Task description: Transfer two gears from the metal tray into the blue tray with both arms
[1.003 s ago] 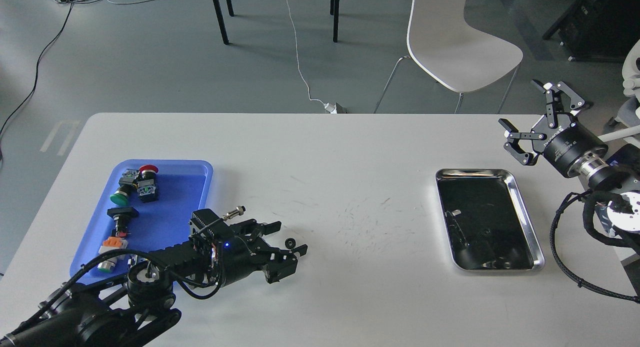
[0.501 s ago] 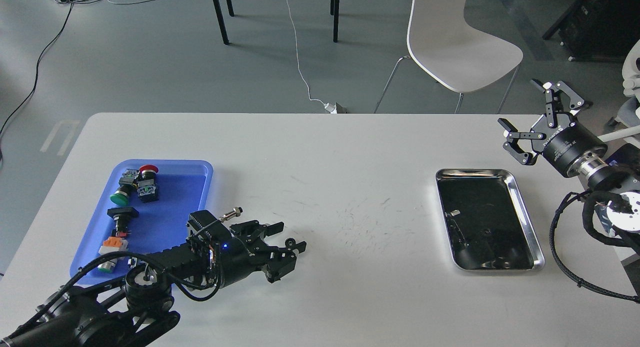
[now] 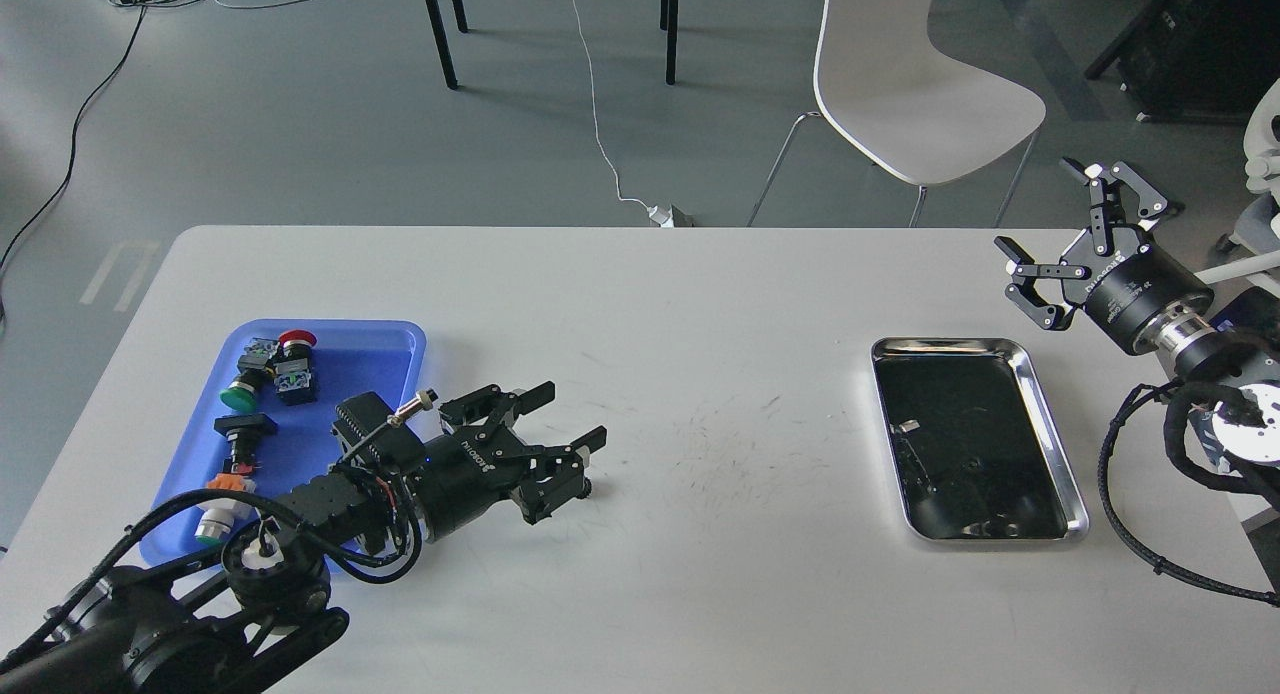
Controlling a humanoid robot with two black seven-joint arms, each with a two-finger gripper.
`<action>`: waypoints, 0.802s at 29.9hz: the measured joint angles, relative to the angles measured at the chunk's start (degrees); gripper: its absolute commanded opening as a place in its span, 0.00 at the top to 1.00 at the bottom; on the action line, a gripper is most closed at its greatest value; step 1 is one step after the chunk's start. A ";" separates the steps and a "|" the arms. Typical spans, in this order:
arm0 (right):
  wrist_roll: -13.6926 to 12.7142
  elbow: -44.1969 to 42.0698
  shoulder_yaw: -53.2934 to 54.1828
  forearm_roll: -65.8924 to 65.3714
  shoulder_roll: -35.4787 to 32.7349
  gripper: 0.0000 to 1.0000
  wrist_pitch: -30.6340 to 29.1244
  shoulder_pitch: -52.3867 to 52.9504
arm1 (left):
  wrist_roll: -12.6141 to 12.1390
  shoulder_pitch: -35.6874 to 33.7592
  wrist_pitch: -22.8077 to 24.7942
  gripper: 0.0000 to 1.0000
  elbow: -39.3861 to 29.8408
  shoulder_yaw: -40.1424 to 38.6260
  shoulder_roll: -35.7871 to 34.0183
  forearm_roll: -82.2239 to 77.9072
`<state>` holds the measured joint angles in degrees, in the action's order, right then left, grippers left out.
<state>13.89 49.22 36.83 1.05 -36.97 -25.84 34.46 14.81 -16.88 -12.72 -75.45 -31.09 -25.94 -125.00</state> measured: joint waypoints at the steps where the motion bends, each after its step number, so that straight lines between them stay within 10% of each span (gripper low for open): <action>1: 0.00 0.00 0.00 0.00 0.00 0.07 0.00 0.00 | 0.01 0.38 -0.09 0.17 0.00 -0.20 0.17 0.00; 24: 0.00 -0.23 0.09 0.00 -0.02 0.07 -0.03 0.00 | 0.41 2.80 0.10 0.12 4.79 -0.74 2.80 0.00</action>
<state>13.89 49.00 36.92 1.06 -37.00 -25.87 34.46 15.22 -14.07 -12.62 -70.66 -31.83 -23.14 -125.00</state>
